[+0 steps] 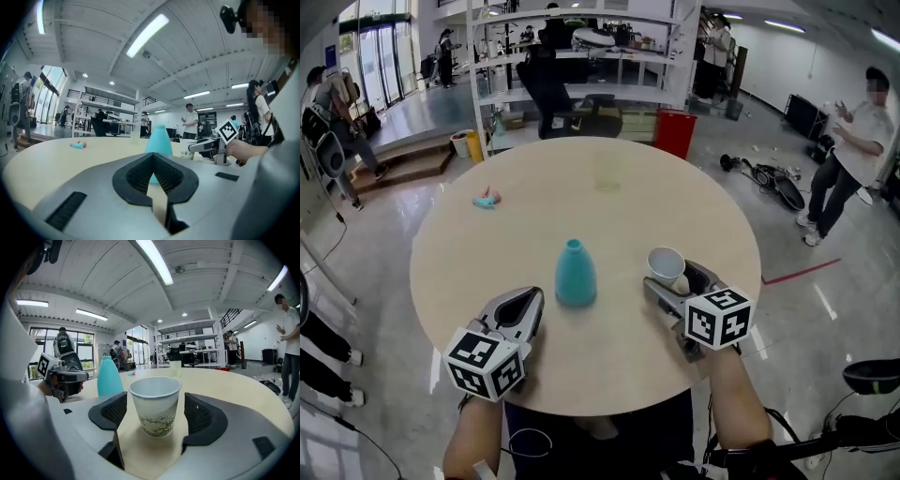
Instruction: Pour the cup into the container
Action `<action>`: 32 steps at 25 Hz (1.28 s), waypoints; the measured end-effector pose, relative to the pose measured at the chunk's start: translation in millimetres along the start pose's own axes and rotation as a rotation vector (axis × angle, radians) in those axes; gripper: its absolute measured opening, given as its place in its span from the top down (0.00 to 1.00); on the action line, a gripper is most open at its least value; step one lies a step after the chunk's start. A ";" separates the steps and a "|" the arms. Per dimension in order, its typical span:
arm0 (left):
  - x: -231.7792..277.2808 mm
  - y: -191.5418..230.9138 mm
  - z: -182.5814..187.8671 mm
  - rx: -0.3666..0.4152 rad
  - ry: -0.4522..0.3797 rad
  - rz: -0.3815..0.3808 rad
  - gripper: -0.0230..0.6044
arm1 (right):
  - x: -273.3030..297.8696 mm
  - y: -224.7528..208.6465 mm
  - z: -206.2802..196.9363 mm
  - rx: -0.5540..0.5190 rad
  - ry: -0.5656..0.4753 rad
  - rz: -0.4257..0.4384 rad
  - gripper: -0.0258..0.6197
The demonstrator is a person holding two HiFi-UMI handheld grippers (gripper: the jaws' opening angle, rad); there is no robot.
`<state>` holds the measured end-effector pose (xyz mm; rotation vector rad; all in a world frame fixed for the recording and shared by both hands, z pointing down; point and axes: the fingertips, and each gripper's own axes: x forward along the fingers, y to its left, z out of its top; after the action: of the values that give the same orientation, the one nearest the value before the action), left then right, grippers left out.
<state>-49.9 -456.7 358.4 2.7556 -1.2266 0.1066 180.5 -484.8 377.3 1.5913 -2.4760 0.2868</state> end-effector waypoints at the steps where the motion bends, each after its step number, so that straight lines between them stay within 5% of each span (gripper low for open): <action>1: 3.1 1.1 -2.8 -0.003 0.019 0.002 0.96 | 2.1 -1.5 0.7 0.005 0.001 0.001 0.40; 32: 14.9 12.4 -8.2 0.012 0.051 -0.041 0.96 | 16.2 -2.8 -7.0 -0.025 0.074 0.039 0.45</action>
<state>-49.3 -474.7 369.2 2.7687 -1.1606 0.1797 176.8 -498.4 388.4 1.4957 -2.4473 0.3132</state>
